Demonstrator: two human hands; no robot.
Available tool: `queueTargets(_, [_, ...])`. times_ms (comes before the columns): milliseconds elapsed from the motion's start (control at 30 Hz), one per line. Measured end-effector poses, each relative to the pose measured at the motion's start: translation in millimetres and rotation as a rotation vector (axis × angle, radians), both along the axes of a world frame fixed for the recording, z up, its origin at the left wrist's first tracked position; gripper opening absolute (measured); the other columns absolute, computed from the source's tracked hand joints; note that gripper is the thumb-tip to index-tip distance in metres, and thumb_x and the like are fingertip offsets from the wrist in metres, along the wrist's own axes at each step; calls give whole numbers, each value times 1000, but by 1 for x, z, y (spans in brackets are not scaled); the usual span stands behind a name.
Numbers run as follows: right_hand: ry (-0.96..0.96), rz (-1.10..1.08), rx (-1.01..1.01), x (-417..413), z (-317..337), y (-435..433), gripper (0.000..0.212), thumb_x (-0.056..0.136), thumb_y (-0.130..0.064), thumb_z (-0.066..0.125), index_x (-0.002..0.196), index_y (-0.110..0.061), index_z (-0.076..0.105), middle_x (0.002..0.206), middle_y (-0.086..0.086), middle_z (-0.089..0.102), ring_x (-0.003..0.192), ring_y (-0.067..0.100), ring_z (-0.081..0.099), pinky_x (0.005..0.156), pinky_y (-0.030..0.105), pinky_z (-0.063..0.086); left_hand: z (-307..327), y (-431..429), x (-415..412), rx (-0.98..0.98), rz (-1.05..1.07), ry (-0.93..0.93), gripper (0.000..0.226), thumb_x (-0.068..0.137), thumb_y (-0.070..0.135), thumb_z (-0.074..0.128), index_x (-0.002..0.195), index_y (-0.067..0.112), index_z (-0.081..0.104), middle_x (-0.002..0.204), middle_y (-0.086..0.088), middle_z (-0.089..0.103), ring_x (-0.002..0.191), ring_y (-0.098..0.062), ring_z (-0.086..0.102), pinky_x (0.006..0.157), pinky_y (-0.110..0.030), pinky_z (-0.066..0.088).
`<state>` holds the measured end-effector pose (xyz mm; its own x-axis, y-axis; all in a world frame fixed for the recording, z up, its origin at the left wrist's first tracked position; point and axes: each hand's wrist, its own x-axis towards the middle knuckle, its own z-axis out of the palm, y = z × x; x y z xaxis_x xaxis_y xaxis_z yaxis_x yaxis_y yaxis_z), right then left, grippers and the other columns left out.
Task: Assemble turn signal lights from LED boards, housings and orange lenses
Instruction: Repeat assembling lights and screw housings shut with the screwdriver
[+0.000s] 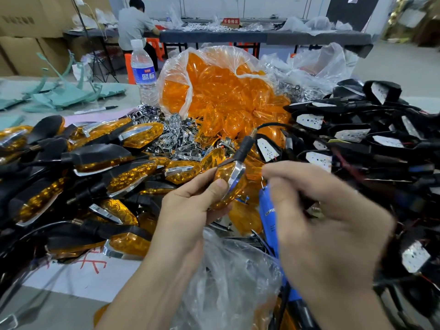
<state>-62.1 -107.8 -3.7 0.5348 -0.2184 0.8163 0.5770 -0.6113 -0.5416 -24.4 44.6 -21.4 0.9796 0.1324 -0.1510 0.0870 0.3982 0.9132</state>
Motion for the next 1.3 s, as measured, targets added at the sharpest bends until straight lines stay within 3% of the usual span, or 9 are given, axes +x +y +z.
queueTargets(100, [577,128,106,6,-12,16,38,89,-61,53,114,-40,72,94,-27,73,93,-6,69,83,22,58,-2,-6,-3,-28,8,-4,20,67,20,77,80,34,86,100,-9,81,84,-19,78,68,-30,63])
queueTargets(233, [884,500,661,26,-12,12,37,102,-47,55,132,-28,66,117,-4,76,112,15,72,102,45,56,-1,-12,-7,-8,-91,-29,35,69,20,79,103,20,83,104,-9,81,90,-22,79,73,-33,65])
queueTargets(367, [872,727,822,31,-17,-4,44,94,-41,68,134,-21,68,122,3,76,117,20,71,105,47,55,2,-11,-9,127,-131,-148,28,71,27,78,91,46,83,104,0,82,96,-17,79,73,-24,62])
queueTargets(500, [811,969,741,31,-15,-15,31,96,-22,61,124,-23,74,125,10,74,118,26,71,101,43,58,4,-7,-11,215,-160,-283,33,77,30,76,109,39,82,108,2,81,104,-16,77,80,-22,60])
queueTargets(633, [728,975,657,34,-19,-15,29,98,-22,62,124,-20,74,118,14,76,109,27,73,89,38,60,3,-6,-17,481,-88,-382,48,81,42,82,124,58,68,116,26,75,113,8,67,88,-14,56])
queueTargets(833, [668,894,520,34,-25,-19,33,95,-33,68,125,-21,74,109,12,79,102,29,76,85,38,62,1,-7,-18,476,-62,-440,46,74,38,81,119,40,75,109,17,79,105,-4,74,88,-21,59])
queueTargets(1000, [654,869,496,34,-26,-19,29,98,-28,65,122,-16,75,105,15,79,98,32,77,82,38,63,1,-9,-16,403,-45,-395,53,59,43,86,111,44,77,99,9,81,97,-8,77,81,-19,60])
queueTargets(1133, [648,892,452,35,-24,-17,27,99,-27,62,121,-18,76,107,13,79,99,29,77,82,34,62,2,3,-13,483,-42,-357,54,64,50,96,115,46,77,97,12,81,94,-6,77,77,-21,61])
queueTargets(1300, [601,926,504,37,-17,-23,27,97,-30,65,119,-23,77,110,7,79,102,22,75,83,31,61,-3,0,-15,631,-17,-361,90,64,83,74,146,64,43,128,39,63,122,20,54,98,-24,49])
